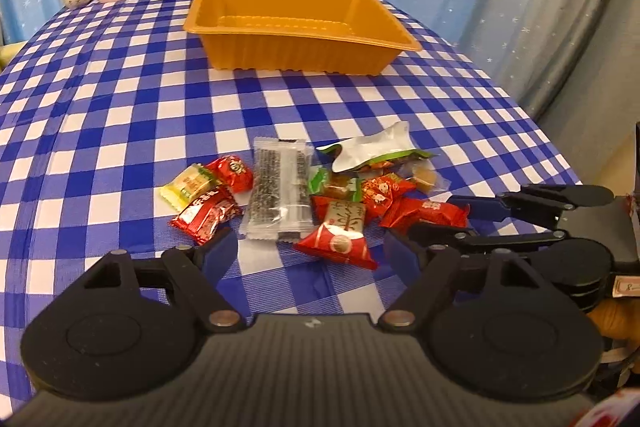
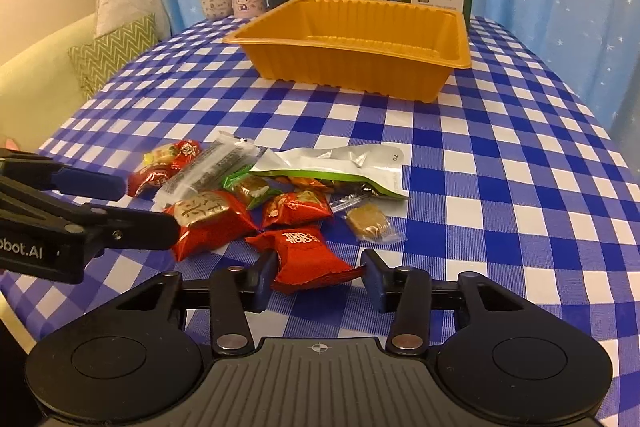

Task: Organize snacks
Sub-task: 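Grasp a red snack packet with the right gripper while the left gripper grasps a red-gold packet, then carry both red packets into the orange tray and open both grippers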

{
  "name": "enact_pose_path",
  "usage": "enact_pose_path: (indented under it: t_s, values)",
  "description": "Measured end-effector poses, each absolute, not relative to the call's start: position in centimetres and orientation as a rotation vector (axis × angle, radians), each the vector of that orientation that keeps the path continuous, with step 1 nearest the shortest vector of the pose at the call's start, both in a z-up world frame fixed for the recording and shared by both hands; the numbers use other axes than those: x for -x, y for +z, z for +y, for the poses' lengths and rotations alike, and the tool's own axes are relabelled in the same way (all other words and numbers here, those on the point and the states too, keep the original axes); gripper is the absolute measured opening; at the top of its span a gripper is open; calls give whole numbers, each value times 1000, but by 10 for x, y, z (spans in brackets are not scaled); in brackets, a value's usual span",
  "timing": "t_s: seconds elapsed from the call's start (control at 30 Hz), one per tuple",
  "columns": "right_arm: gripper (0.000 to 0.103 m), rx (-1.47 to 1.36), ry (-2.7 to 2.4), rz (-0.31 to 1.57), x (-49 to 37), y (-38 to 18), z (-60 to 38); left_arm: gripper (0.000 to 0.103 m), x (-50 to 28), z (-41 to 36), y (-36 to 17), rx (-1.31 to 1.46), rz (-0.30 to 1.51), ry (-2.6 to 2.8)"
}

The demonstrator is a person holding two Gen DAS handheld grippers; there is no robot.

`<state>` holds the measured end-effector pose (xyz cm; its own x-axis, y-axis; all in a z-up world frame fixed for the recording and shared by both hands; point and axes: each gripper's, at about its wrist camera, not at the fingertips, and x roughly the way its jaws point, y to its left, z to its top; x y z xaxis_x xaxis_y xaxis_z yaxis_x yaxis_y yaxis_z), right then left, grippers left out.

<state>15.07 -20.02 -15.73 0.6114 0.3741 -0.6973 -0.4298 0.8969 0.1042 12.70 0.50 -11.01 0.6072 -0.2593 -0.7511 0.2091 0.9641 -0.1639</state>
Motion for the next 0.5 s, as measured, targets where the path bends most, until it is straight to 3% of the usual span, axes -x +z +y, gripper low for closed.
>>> enact_pose_path:
  t_s: [0.23,0.4,0.5]
  values:
    - [45,73,410,781,-139,-154,-215,61,-128,-6,-108,-2,862,-345]
    - [45,40,367,772,-136,-149,-230,44,-133,-19,-112,-85,861,-385]
    - [45,34,348,769,-135,-149,-234,40,-138,-26,-116,-127,866,-391]
